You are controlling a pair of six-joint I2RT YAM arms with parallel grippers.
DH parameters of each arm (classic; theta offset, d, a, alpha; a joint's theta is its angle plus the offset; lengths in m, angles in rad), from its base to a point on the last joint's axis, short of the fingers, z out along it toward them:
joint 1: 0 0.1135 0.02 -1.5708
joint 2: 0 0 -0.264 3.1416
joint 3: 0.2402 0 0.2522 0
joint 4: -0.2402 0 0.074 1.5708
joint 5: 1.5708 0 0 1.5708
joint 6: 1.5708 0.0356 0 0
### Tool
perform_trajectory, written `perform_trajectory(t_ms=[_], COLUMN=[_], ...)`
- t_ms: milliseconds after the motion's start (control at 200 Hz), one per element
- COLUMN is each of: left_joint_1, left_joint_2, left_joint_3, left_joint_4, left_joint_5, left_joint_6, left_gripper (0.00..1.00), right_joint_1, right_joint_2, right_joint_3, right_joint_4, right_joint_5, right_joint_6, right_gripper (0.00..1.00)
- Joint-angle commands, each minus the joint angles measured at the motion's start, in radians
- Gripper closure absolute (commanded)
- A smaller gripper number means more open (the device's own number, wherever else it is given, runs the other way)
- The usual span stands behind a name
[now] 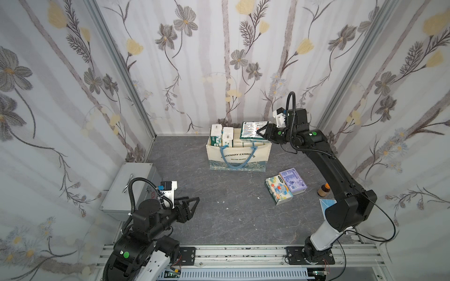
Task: Put tissues into the canvas bag
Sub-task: Place the pack of facial tissues in the canvas bag.
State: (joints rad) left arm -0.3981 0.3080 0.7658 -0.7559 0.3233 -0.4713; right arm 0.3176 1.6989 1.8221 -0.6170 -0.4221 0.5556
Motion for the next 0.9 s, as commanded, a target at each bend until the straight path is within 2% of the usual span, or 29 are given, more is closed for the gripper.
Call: perform_trajectory(t_ms=[0, 445, 894], left_joint_1=[0.008, 0.012, 0.013], left_joint_2=[0.002, -0.016, -0.018], left_joint_3=[-0.004, -0.009, -0.010], left_joint_4=[0.044, 0.048, 0.049], left_joint_5=[0.036, 0.040, 0.040], left_joint_6=[0.000, -0.005, -0.006], left_gripper=[0.35, 0.35, 0.35], right_joint_1=[-0.001, -0.001, 0.012], right_joint_2=[0.029, 0.101, 0.180], right_joint_3=[0.046, 0.136, 0.151], right_joint_4=[-0.032, -0.079, -0.102], right_joint_5=[0.010, 0.006, -0.032], right_joint_6=[-0.023, -0.027, -0.024], right_gripper=[0.51, 0.51, 0.49])
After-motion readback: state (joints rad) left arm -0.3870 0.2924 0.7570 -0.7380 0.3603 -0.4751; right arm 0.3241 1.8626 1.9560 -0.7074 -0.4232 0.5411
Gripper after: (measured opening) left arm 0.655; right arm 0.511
